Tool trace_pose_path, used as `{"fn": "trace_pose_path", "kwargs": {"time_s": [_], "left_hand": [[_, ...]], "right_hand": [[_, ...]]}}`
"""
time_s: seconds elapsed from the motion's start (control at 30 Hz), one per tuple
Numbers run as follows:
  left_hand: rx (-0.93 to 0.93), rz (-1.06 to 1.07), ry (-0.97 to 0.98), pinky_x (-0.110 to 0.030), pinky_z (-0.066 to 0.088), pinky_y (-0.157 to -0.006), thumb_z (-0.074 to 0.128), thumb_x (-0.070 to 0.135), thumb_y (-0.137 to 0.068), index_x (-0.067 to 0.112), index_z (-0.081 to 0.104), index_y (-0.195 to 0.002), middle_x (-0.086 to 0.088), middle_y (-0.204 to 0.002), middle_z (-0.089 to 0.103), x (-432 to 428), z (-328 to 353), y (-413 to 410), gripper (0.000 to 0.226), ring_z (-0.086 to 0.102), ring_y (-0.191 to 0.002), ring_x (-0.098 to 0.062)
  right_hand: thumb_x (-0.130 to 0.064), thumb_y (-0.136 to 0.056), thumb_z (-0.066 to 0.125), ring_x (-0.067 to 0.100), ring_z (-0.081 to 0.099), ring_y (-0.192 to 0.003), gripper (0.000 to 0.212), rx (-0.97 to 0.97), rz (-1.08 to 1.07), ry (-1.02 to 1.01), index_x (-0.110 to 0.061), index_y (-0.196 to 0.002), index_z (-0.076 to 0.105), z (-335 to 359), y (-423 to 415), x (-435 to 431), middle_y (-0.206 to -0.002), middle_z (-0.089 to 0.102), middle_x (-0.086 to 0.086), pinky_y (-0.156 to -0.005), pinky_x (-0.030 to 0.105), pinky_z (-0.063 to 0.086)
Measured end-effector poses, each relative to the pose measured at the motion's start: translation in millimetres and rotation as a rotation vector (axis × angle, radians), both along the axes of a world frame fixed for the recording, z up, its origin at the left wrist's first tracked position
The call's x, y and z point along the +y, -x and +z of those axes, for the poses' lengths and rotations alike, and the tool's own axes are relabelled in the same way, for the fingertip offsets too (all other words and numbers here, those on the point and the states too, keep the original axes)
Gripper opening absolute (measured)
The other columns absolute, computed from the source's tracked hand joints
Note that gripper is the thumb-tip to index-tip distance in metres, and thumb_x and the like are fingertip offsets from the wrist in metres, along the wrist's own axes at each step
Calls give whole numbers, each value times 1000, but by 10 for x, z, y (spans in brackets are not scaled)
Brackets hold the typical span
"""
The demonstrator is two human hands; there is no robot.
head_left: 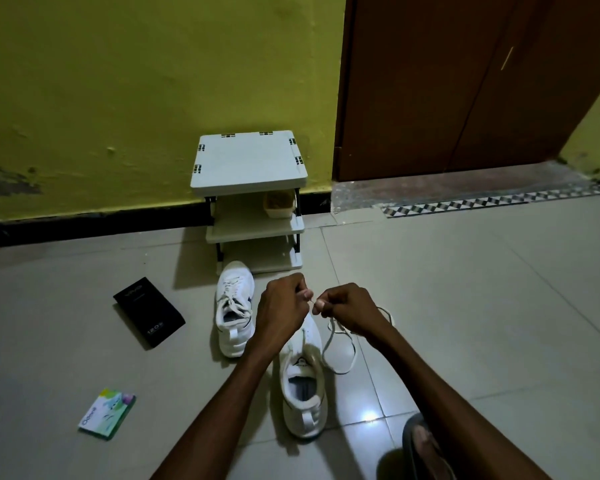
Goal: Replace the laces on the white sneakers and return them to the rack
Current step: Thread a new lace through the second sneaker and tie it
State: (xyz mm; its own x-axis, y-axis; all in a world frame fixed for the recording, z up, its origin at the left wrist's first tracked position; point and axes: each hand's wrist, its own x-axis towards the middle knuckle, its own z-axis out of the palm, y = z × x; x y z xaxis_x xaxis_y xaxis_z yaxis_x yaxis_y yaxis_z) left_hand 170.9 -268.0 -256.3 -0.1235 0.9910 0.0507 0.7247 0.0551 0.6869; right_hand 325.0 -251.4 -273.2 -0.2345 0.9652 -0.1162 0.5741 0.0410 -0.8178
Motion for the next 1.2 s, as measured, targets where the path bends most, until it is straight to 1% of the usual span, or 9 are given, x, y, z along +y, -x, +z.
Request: {"fn": "trace_pose_path", "kwargs": {"time_s": [0.17, 0.33, 0.4, 0.5, 0.67, 0.77, 0.97, 1.1, 1.2], "left_hand": [[-88, 180, -192, -22, 36, -54, 63, 9, -89, 13, 63, -78, 3, -74, 61, 104, 320, 288, 12, 58, -72, -16], [-47, 437, -368, -31, 44, -66, 59, 10, -91, 11, 63, -82, 1, -78, 59, 217, 567, 668, 11, 56, -76, -21], [-53, 375, -308, -29, 44, -67, 63, 14, -91, 18, 63, -76, 2, -76, 61, 221, 542, 668, 15, 58, -75, -19], [-1, 53, -100, -20, 40, -59, 71, 19, -87, 23, 70, -75, 5, -72, 64, 194, 376, 464, 13, 58, -67, -6], [28, -200, 66, -17, 43, -65, 77, 20, -81, 26, 75, -90, 5, -72, 70, 30, 54, 16, 11, 61, -63, 1], [5, -230, 80, -17, 42, -63, 74, 24, -84, 27, 76, -96, 7, -70, 70, -20, -43, -128, 13, 61, -64, 0], [48, -174, 6, -17, 40, -60, 73, 23, -84, 20, 78, -80, 9, -70, 59, -17, -67, -147, 7, 57, -68, -6], [48, 13, -83, -23, 52, -65, 72, 16, -81, 19, 76, -79, 6, -75, 69, 49, -11, -24, 6, 65, -70, -9], [13, 168, -174, -20, 42, -56, 67, 8, -82, 17, 77, -79, 3, -78, 66, 145, 164, 236, 13, 58, -67, -7]], "right_hand": [[-22, -84, 65, 0, 60, -55, 31, -159, -85, -71, -35, -56, 66, -329, -275, -4, -59, 67, -9, -61, 25, 46], [-40, -77, 58, 13, 66, -73, 22, -392, -226, 53, -38, -56, 65, -811, -767, -154, -66, 69, -7, -71, 32, 53], [-34, -80, 63, 16, 67, -75, 23, -442, -243, 79, -35, -57, 65, -858, -826, -173, -68, 69, -6, -73, 32, 53], [-35, -78, 64, 12, 65, -71, 21, -403, -131, 30, -35, -57, 65, -722, -702, -85, -64, 68, -5, -70, 32, 53], [-31, -85, 65, 4, 62, -62, 34, -268, 22, -96, -41, -53, 61, -294, -371, 38, -58, 66, -9, -66, 29, 48], [-28, -87, 66, 14, 65, -68, 32, -252, 71, -147, -39, -58, 62, -116, -252, 38, -65, 69, -3, -68, 34, 51], [-32, -86, 61, 17, 62, -65, 28, -343, 46, -158, -38, -58, 61, 8, -161, 24, -66, 68, -1, -61, 33, 50], [-30, -85, 59, 14, 63, -64, 25, -315, -11, -98, -34, -62, 65, -51, -192, 10, -67, 69, -3, -62, 29, 47], [-31, -85, 58, 17, 63, -69, 20, -411, -89, -59, -29, -69, 70, -253, -422, -20, -67, 68, -2, -68, 32, 51]]}}
